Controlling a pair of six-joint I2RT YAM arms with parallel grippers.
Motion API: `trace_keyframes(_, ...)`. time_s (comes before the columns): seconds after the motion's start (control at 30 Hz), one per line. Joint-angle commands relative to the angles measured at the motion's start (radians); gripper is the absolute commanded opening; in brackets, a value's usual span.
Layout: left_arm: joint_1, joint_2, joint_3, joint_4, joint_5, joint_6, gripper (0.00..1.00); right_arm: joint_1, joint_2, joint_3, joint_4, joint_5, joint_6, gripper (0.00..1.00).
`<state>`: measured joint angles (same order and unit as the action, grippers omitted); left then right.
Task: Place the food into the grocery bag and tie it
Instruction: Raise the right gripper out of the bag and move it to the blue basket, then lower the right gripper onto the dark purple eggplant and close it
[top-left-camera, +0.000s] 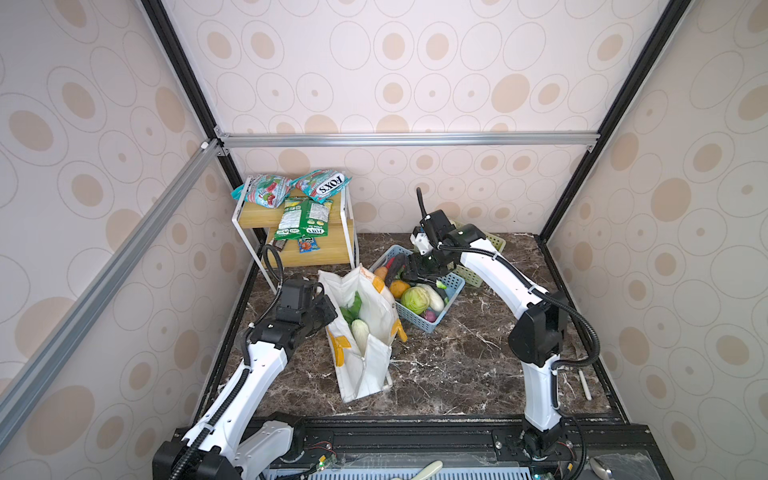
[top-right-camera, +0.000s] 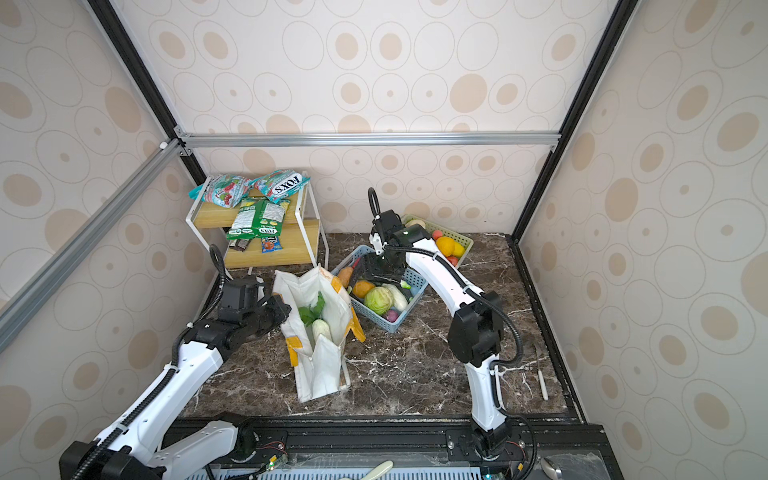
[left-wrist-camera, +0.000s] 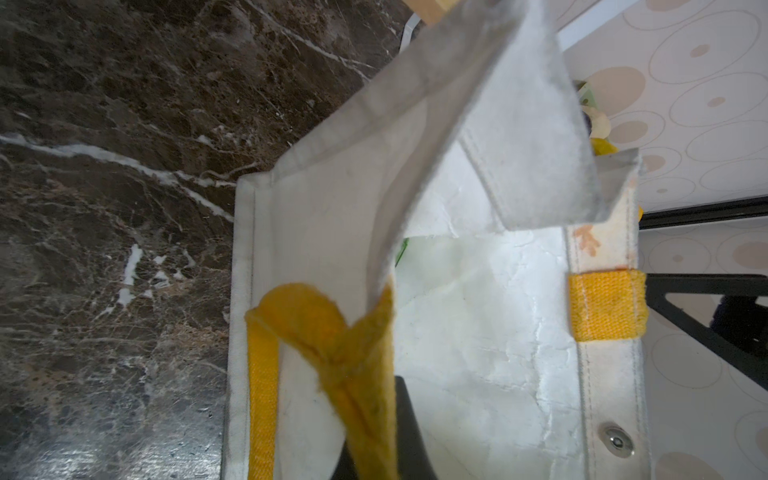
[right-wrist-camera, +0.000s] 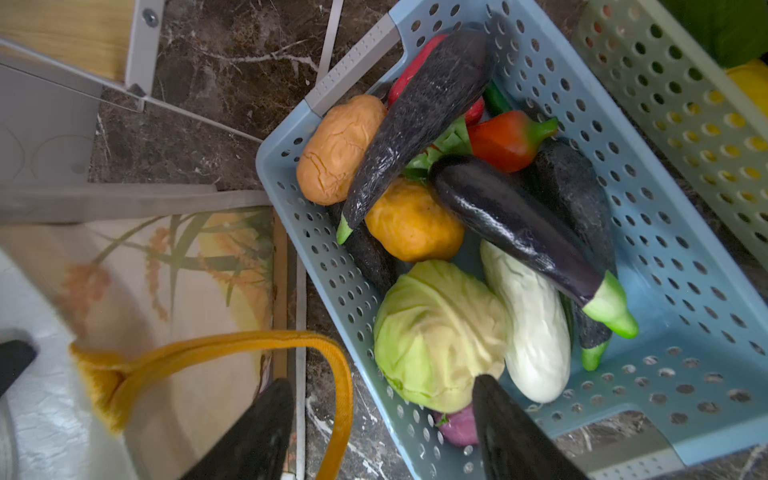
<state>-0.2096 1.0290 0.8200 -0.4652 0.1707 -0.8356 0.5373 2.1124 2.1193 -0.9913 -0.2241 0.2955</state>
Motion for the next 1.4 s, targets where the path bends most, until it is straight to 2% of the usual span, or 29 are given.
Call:
trace_keyframes(0.0, 0.003, 0.003, 0.036, -0.05, -0.023, -0.013, 0.0, -0.002, 0.055, 0.081, -0.019, -0.013, 0.039, 0.69)
trace_keyframes(0.27, 0.002, 0.039, 0.069, -0.069, -0.021, 0.016, 0.0, -0.002, 0.134, 0.05, 0.155, -0.039, 0.3, 0.64)
trace_keyframes(0.47, 0.003, 0.052, 0.08, -0.07, -0.008, 0.041, 0.0, -0.001, 0.161, -0.017, 0.313, -0.046, 0.416, 0.62)
trace_keyframes(0.83, 0.003, 0.063, 0.089, -0.072, -0.003, 0.069, 0.0, -0.001, 0.299, 0.119, 0.308, -0.022, 0.46, 0.6)
trace_keyframes(1.03, 0.003, 0.057, 0.082, -0.069, -0.005, 0.069, 0.0, -0.001, 0.328, 0.123, 0.348, -0.026, 0.476, 0.59)
trace_keyframes(1.23, 0.002, 0.054, 0.074, -0.059, -0.005, 0.063, 0.0, -0.002, 0.331, 0.091, 0.433, -0.02, 0.496, 0.52)
trace_keyframes(1.37, 0.003, 0.053, 0.077, -0.058, -0.007, 0.063, 0.0, -0.003, 0.344, 0.096, 0.441, -0.022, 0.509, 0.52)
